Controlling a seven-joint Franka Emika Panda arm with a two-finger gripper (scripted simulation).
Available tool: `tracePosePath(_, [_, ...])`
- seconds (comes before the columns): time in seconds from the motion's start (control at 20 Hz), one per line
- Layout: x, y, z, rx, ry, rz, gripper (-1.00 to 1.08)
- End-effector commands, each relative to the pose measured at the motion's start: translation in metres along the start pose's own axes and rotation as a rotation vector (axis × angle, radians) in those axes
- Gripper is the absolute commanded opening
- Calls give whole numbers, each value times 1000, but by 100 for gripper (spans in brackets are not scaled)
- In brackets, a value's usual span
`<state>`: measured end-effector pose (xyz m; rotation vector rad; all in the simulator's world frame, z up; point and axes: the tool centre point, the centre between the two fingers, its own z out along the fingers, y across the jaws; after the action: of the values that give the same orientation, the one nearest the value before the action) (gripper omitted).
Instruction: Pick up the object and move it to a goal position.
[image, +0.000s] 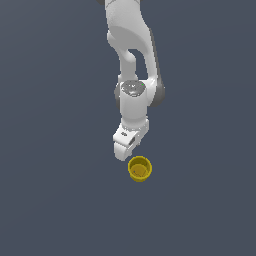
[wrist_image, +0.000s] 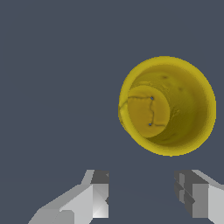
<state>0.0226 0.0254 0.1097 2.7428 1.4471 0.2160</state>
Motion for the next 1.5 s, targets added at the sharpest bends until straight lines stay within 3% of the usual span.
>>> tracePosePath(0.0, [5, -1, 3, -8, 19, -73, 28])
tracePosePath(0.7, [29, -4, 11, -57, 102, -386, 28])
tracePosePath(1.45, [34, -5, 20, -68, 117, -440, 28])
